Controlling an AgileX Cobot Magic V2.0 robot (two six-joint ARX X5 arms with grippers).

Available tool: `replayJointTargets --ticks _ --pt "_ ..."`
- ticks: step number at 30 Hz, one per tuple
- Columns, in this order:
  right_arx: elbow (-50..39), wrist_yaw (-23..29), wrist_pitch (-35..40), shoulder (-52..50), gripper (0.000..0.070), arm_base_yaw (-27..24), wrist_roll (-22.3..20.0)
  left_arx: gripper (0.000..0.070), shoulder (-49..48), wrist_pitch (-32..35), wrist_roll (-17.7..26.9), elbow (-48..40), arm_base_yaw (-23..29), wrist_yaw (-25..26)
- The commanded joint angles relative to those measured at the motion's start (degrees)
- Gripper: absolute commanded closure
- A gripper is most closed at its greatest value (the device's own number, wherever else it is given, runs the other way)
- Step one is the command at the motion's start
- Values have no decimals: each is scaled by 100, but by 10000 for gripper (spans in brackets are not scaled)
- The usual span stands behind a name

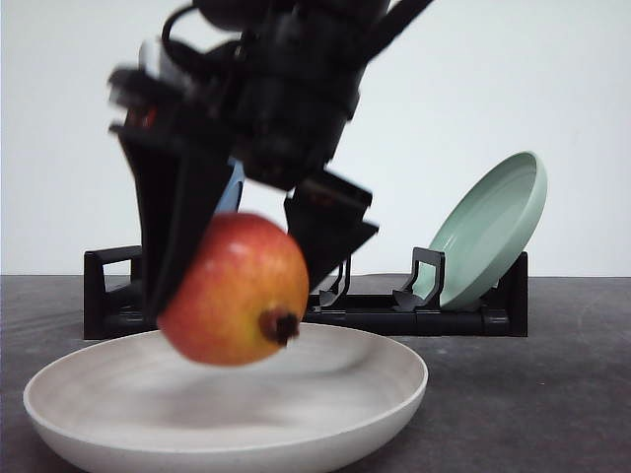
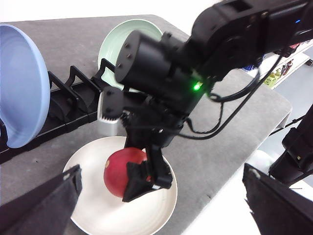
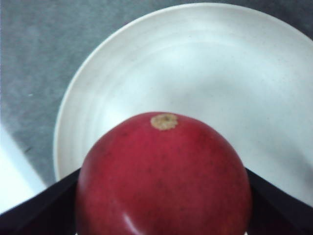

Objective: Place pomegranate in white plate

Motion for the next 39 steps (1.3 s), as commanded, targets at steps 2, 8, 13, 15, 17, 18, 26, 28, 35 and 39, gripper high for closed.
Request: replayJointTargets --ticks 2,8,13,15,17,18,26,28,35,39 --pt "98 -1 52 207 292 63 62 68 11 61 -22 52 -74 -37" --pt "98 6 57 493 282 57 42 68 11 60 -25 52 -74 -37" --pt "98 12 74 514 239 63 38 68 11 61 -26 52 -74 -37" --pt "101 11 73 514 133 61 39 68 11 59 -26 52 -74 -37" --pt "102 11 73 514 27 57 34 68 11 61 -26 52 -74 -37" --pt "106 2 75 514 0 57 28 69 11 61 -26 52 -74 -37" --pt "289 5 -181 96 0 -15 -118 69 11 58 -26 52 -74 -37" --pt "299 7 -249 -214 0 -70 -118 69 11 55 -26 52 -74 -37" --pt "297 11 -1193 -1815 0 -392 -340 68 11 55 -22 52 -74 -37" --pt "292 187 -1820 -2933 0 -557 -327 68 11 55 14 52 -74 -37"
